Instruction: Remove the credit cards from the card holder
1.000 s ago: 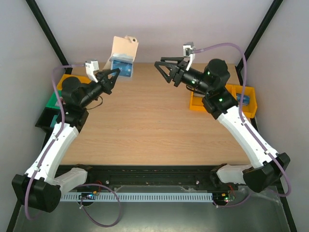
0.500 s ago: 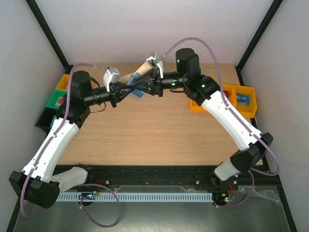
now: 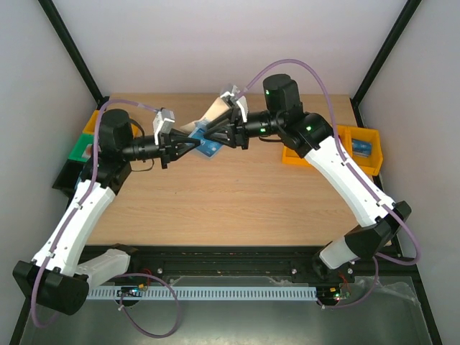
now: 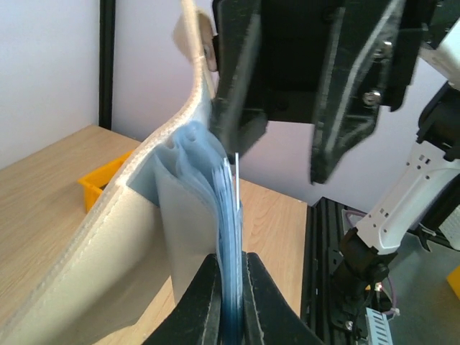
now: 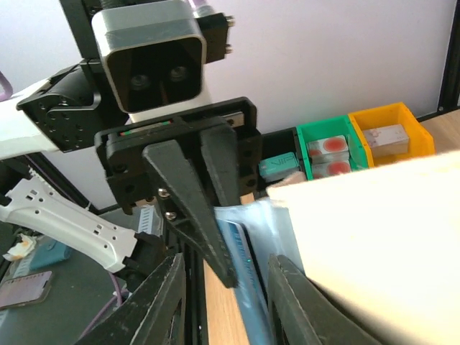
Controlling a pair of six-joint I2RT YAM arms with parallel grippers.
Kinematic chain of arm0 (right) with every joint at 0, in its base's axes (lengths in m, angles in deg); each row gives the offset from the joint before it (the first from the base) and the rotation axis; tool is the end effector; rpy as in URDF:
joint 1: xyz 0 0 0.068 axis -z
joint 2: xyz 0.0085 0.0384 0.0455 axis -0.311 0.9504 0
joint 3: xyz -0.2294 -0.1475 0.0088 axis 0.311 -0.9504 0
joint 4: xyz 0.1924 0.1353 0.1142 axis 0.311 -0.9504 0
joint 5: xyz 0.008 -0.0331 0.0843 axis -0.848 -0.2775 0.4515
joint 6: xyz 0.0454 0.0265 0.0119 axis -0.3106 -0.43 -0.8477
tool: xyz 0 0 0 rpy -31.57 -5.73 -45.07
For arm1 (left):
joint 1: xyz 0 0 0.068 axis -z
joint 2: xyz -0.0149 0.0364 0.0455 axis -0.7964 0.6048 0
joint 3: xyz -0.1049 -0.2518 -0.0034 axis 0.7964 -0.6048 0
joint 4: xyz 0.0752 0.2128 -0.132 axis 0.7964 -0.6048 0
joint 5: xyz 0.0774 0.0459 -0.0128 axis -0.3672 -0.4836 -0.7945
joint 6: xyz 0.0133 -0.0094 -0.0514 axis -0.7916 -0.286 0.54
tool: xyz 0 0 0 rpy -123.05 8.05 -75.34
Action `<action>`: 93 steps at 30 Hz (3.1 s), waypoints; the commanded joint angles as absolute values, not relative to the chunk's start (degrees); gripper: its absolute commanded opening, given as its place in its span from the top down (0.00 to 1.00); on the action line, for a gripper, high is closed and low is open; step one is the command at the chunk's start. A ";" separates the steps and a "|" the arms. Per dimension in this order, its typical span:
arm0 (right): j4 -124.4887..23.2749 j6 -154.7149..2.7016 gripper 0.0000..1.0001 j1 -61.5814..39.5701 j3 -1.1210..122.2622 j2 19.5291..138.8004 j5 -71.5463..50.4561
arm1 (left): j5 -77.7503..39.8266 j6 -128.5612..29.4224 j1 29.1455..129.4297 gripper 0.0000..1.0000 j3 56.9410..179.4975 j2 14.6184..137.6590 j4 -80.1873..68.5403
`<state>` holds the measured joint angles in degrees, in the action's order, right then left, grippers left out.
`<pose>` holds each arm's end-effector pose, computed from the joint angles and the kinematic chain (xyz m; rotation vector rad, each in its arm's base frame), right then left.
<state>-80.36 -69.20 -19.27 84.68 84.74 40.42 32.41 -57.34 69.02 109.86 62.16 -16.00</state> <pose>0.2344 0.2171 0.4636 -1.2865 1.4726 1.3874 0.2099 -0.0930 0.4063 0.9667 1.4532 -1.1184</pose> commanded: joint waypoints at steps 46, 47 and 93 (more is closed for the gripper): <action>-83.00 -64.57 0.97 -23.97 83.37 86.03 26.13 | 36.42 -55.70 70.38 0.98 107.90 61.27 -8.22; -83.08 -64.61 0.98 -23.98 83.35 86.02 26.27 | 36.42 -55.46 70.37 0.98 107.80 61.29 -8.00; -93.66 -51.23 0.89 -24.99 78.46 78.43 25.82 | 35.29 -67.03 71.02 0.98 104.00 58.97 -10.32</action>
<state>-93.32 -53.20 -22.92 80.53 81.02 26.46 35.52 -60.88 70.20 102.26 59.93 -9.93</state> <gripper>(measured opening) 0.097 0.045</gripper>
